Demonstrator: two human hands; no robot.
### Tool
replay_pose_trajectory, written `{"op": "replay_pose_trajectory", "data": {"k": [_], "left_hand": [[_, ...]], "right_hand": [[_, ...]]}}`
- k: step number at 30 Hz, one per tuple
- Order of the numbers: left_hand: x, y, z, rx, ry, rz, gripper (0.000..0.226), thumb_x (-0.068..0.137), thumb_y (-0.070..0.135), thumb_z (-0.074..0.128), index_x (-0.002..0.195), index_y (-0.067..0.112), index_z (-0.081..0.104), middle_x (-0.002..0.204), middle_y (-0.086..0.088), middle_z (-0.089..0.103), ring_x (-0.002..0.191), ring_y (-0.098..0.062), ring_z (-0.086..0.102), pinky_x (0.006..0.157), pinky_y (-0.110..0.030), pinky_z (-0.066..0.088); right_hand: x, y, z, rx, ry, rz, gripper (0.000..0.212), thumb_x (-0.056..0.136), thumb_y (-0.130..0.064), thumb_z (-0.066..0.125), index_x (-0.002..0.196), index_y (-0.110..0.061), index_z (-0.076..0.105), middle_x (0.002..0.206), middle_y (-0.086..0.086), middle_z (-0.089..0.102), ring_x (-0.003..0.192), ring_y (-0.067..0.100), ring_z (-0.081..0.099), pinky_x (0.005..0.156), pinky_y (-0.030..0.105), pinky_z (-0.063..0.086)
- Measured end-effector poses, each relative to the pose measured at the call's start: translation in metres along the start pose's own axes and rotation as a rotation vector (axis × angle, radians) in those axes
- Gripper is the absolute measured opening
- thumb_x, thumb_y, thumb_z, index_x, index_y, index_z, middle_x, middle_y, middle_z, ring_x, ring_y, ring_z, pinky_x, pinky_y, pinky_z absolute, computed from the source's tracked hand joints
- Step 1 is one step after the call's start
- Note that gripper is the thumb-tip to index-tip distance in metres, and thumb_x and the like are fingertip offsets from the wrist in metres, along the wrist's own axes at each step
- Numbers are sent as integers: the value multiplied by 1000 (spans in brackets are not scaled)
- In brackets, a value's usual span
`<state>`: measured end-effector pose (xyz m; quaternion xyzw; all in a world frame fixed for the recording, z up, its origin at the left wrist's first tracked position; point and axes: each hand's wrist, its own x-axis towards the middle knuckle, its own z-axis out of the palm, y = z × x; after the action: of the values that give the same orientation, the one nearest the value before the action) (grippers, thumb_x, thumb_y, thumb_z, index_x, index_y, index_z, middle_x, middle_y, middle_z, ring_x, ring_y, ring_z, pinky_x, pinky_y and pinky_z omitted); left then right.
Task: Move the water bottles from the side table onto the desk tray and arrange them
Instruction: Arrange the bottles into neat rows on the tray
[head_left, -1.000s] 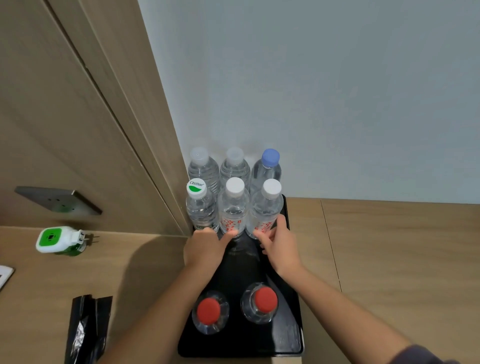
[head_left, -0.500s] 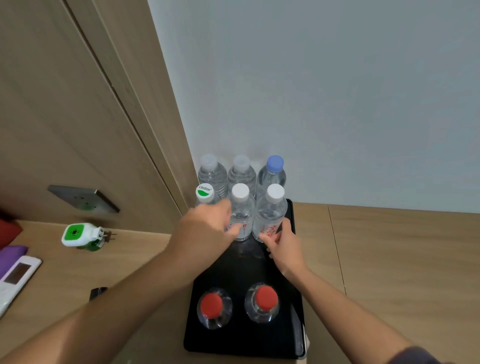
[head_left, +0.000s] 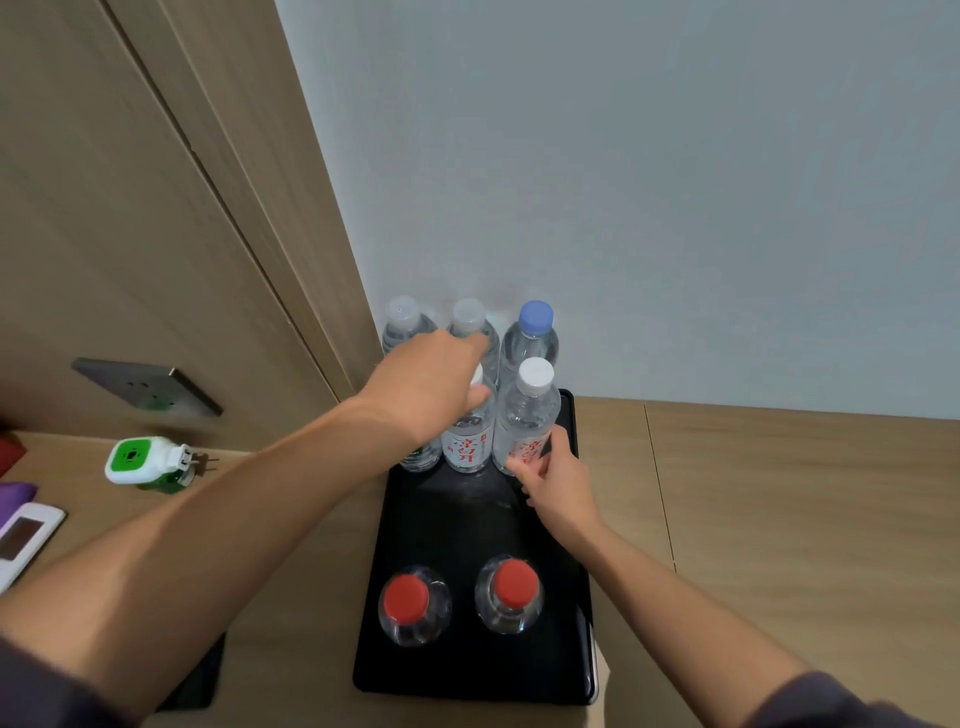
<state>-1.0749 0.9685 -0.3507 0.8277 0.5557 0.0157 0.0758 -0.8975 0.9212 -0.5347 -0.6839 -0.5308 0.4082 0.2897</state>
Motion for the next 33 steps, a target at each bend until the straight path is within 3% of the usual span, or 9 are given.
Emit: {"op": "replay_pose_trajectory", "data": {"k": [4,7,12,13,15,17,19,24,33], "left_hand": [[1,2,4,33,18,-5,31,94,38,57,107,13,45,91,-10,60,83,-31,58,60,-35,35],[-5,3,1,-1,54,-74,48,89,52,59,114,15,39,83,-5,57,68,-28,49,56,-33,34],[-53,-4,26,-54,491,-5,30,87,49,48,79,21,42,50,8,30,41,-22,40,46,-25,30],[-63,-7,39,-50,442,17,29,88,47,45,75,21,43,50,7,33,41,-21,43,45,-24,31],[-74,-17,68,-83,113,-9,27,92,46,42,78,23,46,60,5,50,56,-20,55,50,-29,37],[-77,-30,98,-94,-171,-63,19,93,42,46,93,24,53,85,3,64,80,-21,62,66,-34,47],[-73,-36,117,-112,-283,-91,22,93,37,49,111,27,54,105,3,64,94,-20,61,77,-34,48],[-54,-36,142,-297,-288,-178,32,90,30,52,122,27,49,115,-5,61,103,-25,58,86,-39,50],[-57,-28,146,-130,-268,-109,41,89,36,52,128,25,47,115,-6,59,113,-27,52,85,-39,49]], "right_hand": [[0,1,0,3,4,3,51,82,-44,72,123,-36,43,75,-8,64,71,9,64,69,43,59],[0,1,0,4,-2,3,53,82,-44,72,124,-34,42,75,-9,63,72,9,64,70,43,59],[-3,0,-1,50,-10,8,52,81,-43,72,122,-32,44,71,-12,60,69,8,62,68,40,58],[-3,-1,-2,56,-14,9,52,81,-43,72,123,-31,44,71,-12,60,70,8,62,68,39,58],[-3,-3,-2,56,-20,10,53,82,-43,72,124,-30,44,73,-12,60,72,9,62,70,40,58],[-3,-4,-2,41,-26,11,53,82,-42,72,125,-28,44,74,-11,60,74,12,63,72,43,58],[-3,-4,-2,20,-23,12,55,82,-43,73,126,-29,43,77,-10,62,75,12,64,72,43,58],[-2,-3,0,-12,-2,28,52,83,-40,74,124,-27,44,77,-6,64,75,14,65,72,45,58],[-4,-6,3,-19,21,31,52,86,-33,72,128,-24,43,81,-2,64,77,16,65,74,45,58]]}}
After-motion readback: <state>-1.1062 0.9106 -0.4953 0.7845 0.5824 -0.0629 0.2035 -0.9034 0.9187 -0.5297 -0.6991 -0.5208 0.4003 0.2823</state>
